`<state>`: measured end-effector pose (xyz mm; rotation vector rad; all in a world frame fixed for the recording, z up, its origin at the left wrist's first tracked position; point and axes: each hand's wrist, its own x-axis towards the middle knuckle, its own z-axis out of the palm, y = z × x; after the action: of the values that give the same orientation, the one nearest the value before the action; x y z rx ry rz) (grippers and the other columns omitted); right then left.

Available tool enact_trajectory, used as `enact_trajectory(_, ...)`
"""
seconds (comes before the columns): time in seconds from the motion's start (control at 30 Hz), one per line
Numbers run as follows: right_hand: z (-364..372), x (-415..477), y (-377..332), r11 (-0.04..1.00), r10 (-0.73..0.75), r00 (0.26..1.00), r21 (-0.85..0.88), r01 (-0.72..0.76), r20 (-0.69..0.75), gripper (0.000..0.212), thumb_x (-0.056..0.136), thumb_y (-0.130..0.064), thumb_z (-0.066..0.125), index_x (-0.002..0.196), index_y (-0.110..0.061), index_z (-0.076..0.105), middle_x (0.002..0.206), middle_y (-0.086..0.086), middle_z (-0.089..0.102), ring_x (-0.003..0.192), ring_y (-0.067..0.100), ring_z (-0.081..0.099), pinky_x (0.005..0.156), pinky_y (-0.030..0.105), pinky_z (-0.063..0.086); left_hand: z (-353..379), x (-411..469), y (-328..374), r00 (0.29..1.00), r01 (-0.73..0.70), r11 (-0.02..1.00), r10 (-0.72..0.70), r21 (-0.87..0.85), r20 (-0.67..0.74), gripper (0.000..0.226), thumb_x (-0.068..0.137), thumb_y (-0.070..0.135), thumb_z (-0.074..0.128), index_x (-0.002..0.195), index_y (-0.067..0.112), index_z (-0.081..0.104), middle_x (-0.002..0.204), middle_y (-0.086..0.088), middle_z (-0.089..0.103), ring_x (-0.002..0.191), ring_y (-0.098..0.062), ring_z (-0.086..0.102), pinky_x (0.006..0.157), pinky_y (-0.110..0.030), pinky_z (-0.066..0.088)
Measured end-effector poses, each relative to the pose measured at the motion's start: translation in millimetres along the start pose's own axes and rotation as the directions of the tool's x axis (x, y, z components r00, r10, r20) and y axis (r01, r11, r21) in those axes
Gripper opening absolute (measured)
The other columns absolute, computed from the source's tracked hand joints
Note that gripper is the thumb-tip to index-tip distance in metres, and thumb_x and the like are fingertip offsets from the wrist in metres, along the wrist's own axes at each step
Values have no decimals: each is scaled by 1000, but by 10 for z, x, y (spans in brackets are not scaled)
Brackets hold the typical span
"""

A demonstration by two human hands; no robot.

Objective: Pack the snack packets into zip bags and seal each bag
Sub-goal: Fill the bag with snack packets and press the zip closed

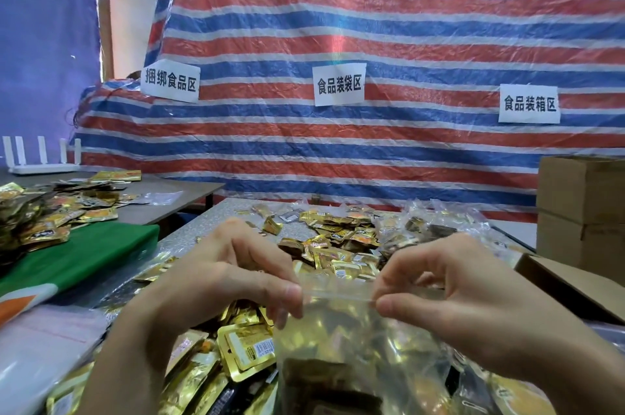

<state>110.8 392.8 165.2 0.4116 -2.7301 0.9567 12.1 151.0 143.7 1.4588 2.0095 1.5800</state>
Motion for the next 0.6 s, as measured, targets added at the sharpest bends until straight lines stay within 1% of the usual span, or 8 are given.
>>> enact_trajectory(0.07, 14, -6, -25, 998, 2, 1000, -63, -2, -5, 8, 85, -34, 76, 82, -41, 75, 83, -16, 73, 84, 1, 66, 83, 20, 50, -7, -8, 4, 998, 56, 998, -56, -3, 20, 17, 75, 28, 74, 72, 12, 78, 64, -7, 67, 60, -11, 59, 62, -17, 46)
enact_trajectory(0.13, 32, -8, -47, 997, 12, 1000, -78, -13, -11, 6, 86, -35, 76, 81, -37, 75, 82, -20, 73, 86, -2, 65, 84, 20, 50, -3, -5, 20, 991, 116, 993, -114, -20, 69, 15, 77, 29, 75, 73, 15, 78, 67, -6, 67, 62, -12, 60, 64, -19, 47)
enact_trajectory(0.23, 48, 10, -56, 994, 39, 999, -97, -42, -36, 9, 86, -32, 75, 78, -30, 76, 81, -18, 73, 83, -1, 66, 85, 20, 49, 17, 9, 44, 969, 199, 980, -198, 7, 145, 11, 84, 30, 75, 77, 22, 77, 70, 1, 68, 65, -7, 61, 64, -13, 46)
enact_trajectory(0.33, 72, 34, -59, 994, 57, 998, -96, -60, -35, 10, 87, -32, 75, 77, -30, 76, 80, -18, 74, 82, -2, 67, 84, 21, 52, 30, 31, 38, 946, 257, 965, -261, 46, 192, 13, 93, 31, 69, 88, 22, 78, 76, 2, 70, 73, -9, 63, 71, -19, 49)
enact_trajectory(0.4, 78, 46, -47, 993, 64, 997, -95, -67, -34, 8, 87, -32, 74, 79, -32, 76, 80, -18, 74, 82, -1, 68, 83, 24, 55, 36, 42, 35, 943, 268, 962, -274, 56, 188, 16, 94, 31, 68, 91, 20, 79, 78, 2, 72, 74, -8, 64, 71, -18, 49)
enact_trajectory(0.5, 72, 52, -17, 996, 78, 997, -37, -79, -19, 8, 87, -30, 75, 80, -30, 77, 81, -14, 75, 81, 2, 70, 82, 27, 56, 21, 39, 31, 963, 226, 970, -236, 89, 129, 18, 91, 33, 71, 86, 18, 80, 73, 3, 72, 66, -2, 62, 63, -10, 44)
enact_trajectory(0.6, 77, 45, -4, 996, 85, 996, 25, -86, 36, 7, 87, -28, 76, 80, -30, 77, 79, -11, 76, 78, 5, 71, 82, 28, 56, 5, 13, 16, 971, 211, 972, -221, 105, 89, 13, 86, 29, 75, 80, 19, 81, 71, -3, 72, 67, -6, 64, 66, -12, 45)
